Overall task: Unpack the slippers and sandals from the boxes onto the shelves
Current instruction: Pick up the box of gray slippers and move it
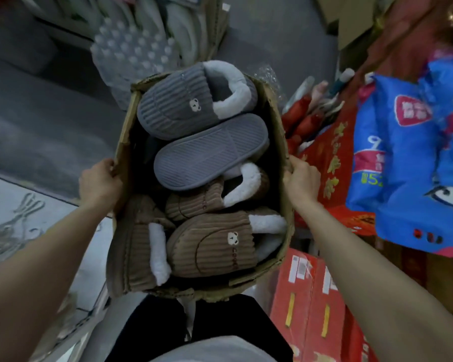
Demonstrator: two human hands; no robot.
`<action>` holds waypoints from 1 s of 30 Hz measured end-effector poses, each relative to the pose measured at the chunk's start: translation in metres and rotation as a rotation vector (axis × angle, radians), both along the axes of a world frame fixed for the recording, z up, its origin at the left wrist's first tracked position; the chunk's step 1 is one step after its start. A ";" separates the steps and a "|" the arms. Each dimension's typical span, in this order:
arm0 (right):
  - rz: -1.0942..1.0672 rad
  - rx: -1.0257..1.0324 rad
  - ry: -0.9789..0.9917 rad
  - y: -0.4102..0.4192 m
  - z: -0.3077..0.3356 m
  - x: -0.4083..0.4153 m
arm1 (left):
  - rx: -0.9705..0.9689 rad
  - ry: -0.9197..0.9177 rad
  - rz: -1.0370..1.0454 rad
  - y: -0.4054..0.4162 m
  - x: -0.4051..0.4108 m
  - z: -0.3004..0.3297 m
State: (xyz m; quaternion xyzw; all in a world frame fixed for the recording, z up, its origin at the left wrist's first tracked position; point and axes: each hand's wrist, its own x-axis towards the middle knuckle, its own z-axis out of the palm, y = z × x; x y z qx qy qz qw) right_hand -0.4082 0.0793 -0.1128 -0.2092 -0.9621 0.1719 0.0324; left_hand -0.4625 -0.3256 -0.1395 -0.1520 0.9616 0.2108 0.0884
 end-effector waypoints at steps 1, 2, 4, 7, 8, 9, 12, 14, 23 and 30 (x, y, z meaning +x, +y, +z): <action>0.015 0.005 -0.003 0.000 0.001 -0.021 | -0.004 0.002 0.008 -0.002 -0.013 0.001; 0.036 0.007 -0.005 -0.001 0.002 -0.042 | -0.009 0.006 0.020 -0.005 -0.025 0.002; 0.076 0.014 -0.012 -0.008 0.005 -0.083 | -0.012 0.006 0.055 -0.012 -0.047 0.005; 0.119 0.042 -0.029 -0.026 0.008 -0.144 | -0.015 0.007 0.120 -0.030 -0.080 0.008; 0.144 0.043 -0.028 -0.034 0.008 -0.164 | -0.017 0.009 0.138 -0.038 -0.091 0.009; 0.175 0.043 -0.021 -0.045 0.009 -0.185 | -0.017 0.011 0.154 -0.047 -0.103 0.009; 0.247 0.056 0.011 -0.080 0.006 -0.247 | -0.023 0.017 0.200 -0.082 -0.140 0.008; 0.283 0.057 0.011 -0.110 0.003 -0.289 | -0.009 0.018 0.250 -0.109 -0.168 0.006; 0.417 0.004 0.005 -0.277 0.034 -0.464 | 0.018 0.095 0.389 -0.264 -0.289 0.026; 0.550 -0.071 0.068 -0.404 0.055 -0.595 | -0.047 0.169 0.538 -0.370 -0.361 0.061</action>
